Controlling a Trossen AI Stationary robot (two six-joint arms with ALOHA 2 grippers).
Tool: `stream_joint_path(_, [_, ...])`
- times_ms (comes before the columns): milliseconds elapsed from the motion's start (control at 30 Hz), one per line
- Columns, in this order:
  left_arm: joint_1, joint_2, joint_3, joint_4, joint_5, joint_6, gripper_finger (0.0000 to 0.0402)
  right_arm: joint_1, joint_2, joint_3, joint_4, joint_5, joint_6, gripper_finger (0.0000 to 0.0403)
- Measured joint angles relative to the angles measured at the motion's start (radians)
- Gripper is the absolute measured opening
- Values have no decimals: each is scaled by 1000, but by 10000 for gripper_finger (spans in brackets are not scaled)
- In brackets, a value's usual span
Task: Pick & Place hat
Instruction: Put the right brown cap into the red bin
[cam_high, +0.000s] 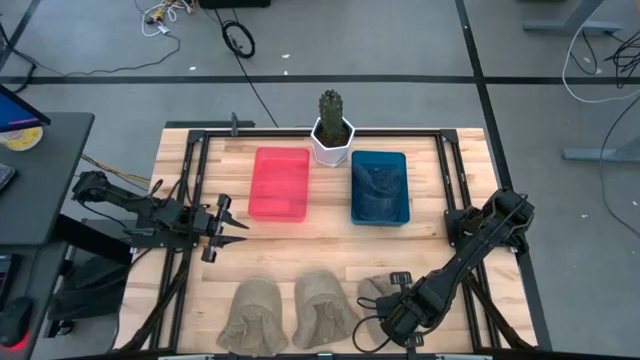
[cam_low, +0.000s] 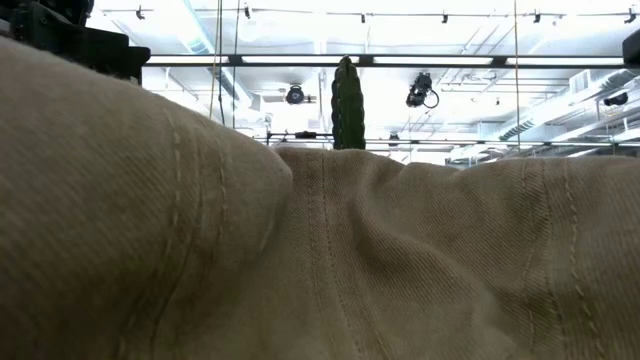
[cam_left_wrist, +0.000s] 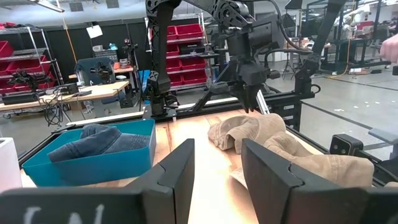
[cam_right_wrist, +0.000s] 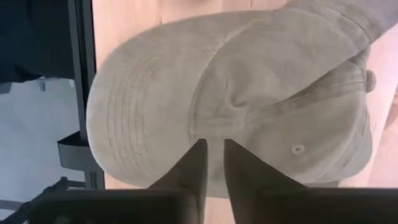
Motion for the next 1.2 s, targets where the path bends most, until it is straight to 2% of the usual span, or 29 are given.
stream_joint_path(100, [0, 0, 0, 0, 0, 0, 135, 0, 0, 0, 17, 2, 0, 107])
stream_joint_path(433, [0, 0, 0, 0, 0, -1, 135, -2, 0, -22, 11, 22, 58, 284])
stream_joint_path(600, [0, 0, 0, 0, 0, -3, 135, -3, 0, -48, 28, 22, 87, 340])
stream_joint_path(800, [0, 0, 0, 0, 0, -3, 135, -3, 0, -55, 48, 22, 86, 354])
stream_joint_path(1067, [0, 0, 0, 0, 0, -3, 135, -4, 13, -61, 70, 37, 79, 335])
stream_joint_path(1200, [0, 0, 0, 0, 0, -3, 135, -4, 14, -124, 194, 6, 75, 325])
